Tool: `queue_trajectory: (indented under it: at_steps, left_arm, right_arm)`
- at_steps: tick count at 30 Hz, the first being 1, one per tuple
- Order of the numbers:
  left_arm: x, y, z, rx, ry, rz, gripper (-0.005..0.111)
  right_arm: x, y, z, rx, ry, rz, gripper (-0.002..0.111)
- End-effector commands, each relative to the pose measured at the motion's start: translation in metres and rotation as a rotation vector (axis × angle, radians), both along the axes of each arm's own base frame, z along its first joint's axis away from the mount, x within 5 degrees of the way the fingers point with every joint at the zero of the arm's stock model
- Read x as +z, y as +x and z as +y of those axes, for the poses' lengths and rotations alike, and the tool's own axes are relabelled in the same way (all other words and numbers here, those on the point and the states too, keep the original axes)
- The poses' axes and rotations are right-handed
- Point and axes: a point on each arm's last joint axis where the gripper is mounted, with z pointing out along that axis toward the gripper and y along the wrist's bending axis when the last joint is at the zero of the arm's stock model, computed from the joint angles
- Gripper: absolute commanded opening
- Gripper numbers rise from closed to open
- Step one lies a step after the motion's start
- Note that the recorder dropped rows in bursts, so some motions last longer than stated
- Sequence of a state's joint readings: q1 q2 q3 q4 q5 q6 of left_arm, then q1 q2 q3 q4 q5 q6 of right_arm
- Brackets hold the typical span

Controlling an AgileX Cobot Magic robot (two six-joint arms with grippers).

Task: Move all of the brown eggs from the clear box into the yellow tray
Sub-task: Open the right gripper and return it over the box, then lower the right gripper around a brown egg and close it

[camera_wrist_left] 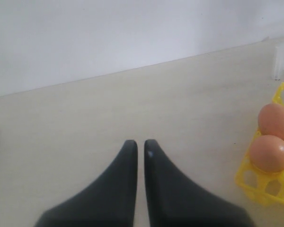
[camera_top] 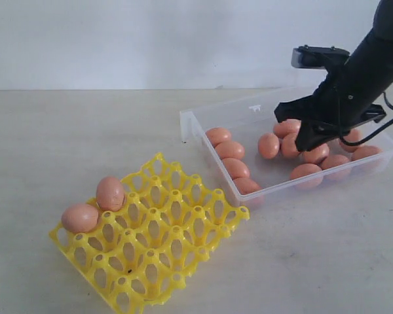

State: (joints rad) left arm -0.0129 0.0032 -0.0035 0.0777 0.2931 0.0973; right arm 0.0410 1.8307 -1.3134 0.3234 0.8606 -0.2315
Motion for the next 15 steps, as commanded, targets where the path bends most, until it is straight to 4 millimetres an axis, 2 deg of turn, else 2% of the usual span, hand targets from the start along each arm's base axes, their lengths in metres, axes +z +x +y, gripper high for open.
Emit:
queue_trajectory:
  at_steps: [1,3,5,7,11,15]
  left_arm:
    - [-0.001,0.0,0.0,-0.007,-0.005,0.0,0.004]
    - [-0.001,0.0,0.0,-0.007,-0.005,0.0,0.004]
    - [-0.001,0.0,0.0,-0.007,-0.005,0.0,0.004]
    - [-0.001,0.0,0.0,-0.007,-0.005,0.0,0.004]
    - [-0.001,0.0,0.0,-0.007,-0.005,0.0,0.004]
    - [-0.001,0.0,0.0,-0.007,-0.005,0.0,0.004]
  right_arm:
    - [0.002,0.021,0.0,0.009,0.032,-0.121,0.038]
    - [-0.002,0.03,-0.002,-0.026,0.017,-0.154,0.063]
    - [-0.009,0.038,-0.004,-0.109,0.026,-0.141,0.074]
    - [-0.023,0.048,-0.006,-0.182,0.029,-0.123,0.074]
    - [-0.046,0.059,-0.007,-0.222,0.03,-0.115,0.074]
    - [-0.048,0.066,-0.009,-0.265,0.032,-0.186,0.074]
